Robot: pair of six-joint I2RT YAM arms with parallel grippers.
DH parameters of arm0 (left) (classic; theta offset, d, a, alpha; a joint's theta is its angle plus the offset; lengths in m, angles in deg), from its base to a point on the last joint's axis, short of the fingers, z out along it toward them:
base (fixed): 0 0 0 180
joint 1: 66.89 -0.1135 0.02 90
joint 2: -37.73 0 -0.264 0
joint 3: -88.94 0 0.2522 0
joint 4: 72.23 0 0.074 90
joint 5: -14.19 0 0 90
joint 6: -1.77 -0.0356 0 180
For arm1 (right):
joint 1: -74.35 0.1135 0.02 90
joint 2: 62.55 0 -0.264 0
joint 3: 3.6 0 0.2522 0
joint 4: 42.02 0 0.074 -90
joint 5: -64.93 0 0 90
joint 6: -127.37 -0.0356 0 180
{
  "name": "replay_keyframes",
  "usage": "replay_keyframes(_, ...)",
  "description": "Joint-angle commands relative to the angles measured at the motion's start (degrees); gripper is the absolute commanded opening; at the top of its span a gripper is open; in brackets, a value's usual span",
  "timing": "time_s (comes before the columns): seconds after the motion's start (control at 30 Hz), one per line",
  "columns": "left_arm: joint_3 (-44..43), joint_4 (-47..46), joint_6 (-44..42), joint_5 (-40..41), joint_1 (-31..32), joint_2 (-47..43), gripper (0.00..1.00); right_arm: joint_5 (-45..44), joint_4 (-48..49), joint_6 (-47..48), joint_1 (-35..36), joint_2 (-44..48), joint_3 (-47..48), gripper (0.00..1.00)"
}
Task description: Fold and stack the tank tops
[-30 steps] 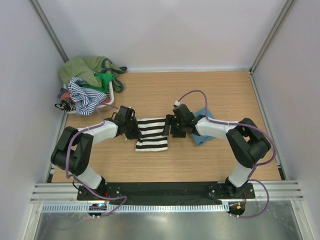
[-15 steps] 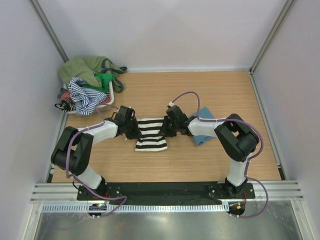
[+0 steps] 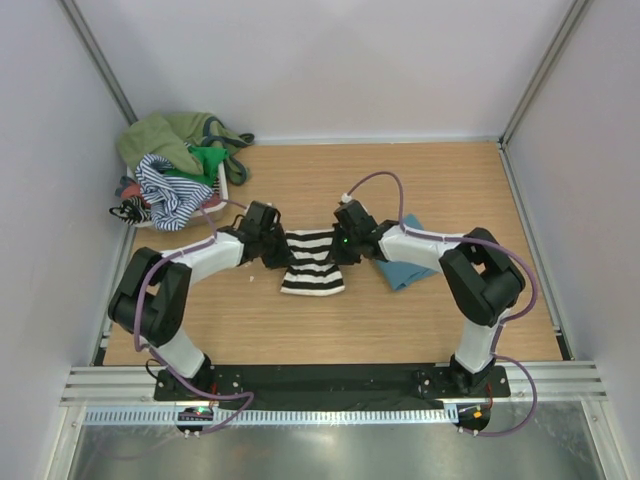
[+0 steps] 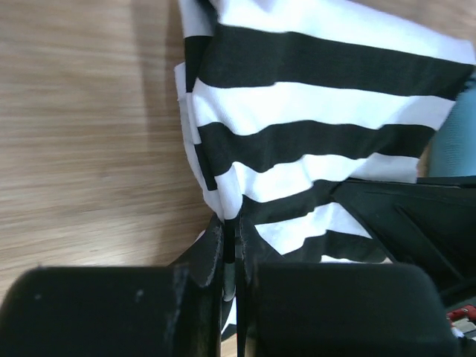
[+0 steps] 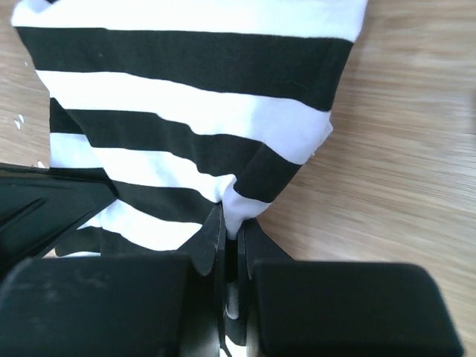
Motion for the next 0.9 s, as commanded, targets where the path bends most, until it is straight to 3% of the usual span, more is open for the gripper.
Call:
replay_keyframes(0.0,-4.3,-1.6,2.9,-0.2,3.0,-1.3,0.0,-2.7,-5.1,2.9,-2.2,6.2,3.1,0.01)
replay_keyframes(0.5,-13.7,-2.0,8.5,5.8,14.2,-1.3,0.0,0.7,-14.8,9.7,-11.6,16.2,4.5,0.01)
replay_keyframes(0.87,-25.2,-2.6,11.8,10.7,24.5,8.2,0.0,-0.5,-25.7,18.3,-20.3,19.9,8.3,0.01)
